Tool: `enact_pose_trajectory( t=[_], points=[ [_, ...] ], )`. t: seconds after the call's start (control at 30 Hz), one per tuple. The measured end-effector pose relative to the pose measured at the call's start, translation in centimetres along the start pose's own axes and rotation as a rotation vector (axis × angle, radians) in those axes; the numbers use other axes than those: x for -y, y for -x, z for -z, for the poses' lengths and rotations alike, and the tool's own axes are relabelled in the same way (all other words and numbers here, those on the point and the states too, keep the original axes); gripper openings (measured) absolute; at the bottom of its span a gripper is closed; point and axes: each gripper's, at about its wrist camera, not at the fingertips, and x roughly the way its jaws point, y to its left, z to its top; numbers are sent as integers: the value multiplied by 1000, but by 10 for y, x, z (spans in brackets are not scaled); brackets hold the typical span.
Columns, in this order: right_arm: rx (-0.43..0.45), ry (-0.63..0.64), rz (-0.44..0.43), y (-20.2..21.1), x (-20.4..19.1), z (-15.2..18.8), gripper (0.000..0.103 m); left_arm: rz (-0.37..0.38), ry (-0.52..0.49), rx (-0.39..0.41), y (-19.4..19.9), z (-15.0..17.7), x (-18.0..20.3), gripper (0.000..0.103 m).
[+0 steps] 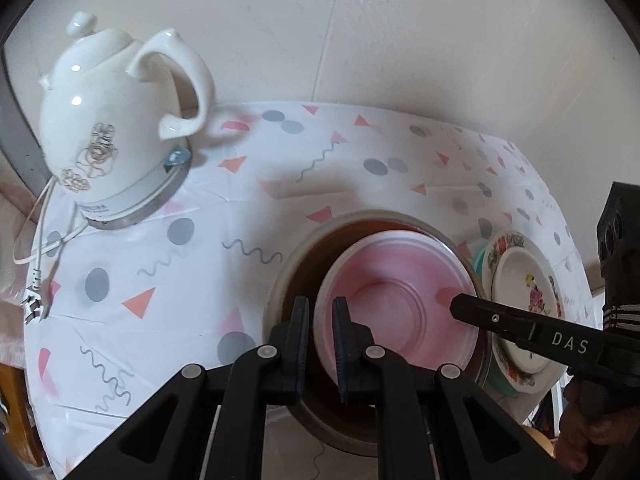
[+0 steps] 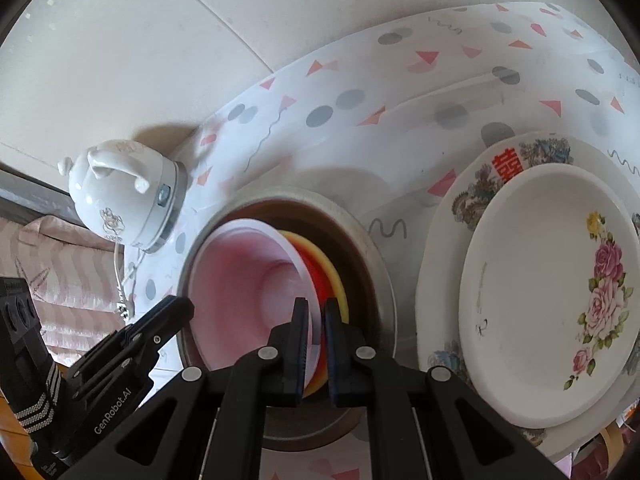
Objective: Organize plates and bowls
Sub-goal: 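Lower the pink-and-red bowl into the yellow bowl and open both grippers, then close both grippers on the rim of the steel bowl holding the nested bowls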
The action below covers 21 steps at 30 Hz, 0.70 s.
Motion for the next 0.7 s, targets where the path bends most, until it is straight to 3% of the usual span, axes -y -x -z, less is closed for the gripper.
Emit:
enact_pose_trajectory(
  t=[0.2,0.33,0.4,0.57,0.7],
  points=[
    [40,9,-15,11,3,1,9,-6,50,25,10,2,-11,13],
    [70,26,-5,19,4,3,9,-10,83,26,13,7,-21,22],
    [80,35,5,22,4,4,20,-13,93,26,14,10,-23,25],
    [96,32,7,29,7,8,20,-14,99,15,15,19,-26,26],
    [105,34,4,34,8,13,20,-9,105,12,17,25,-27,40]
  ],
)
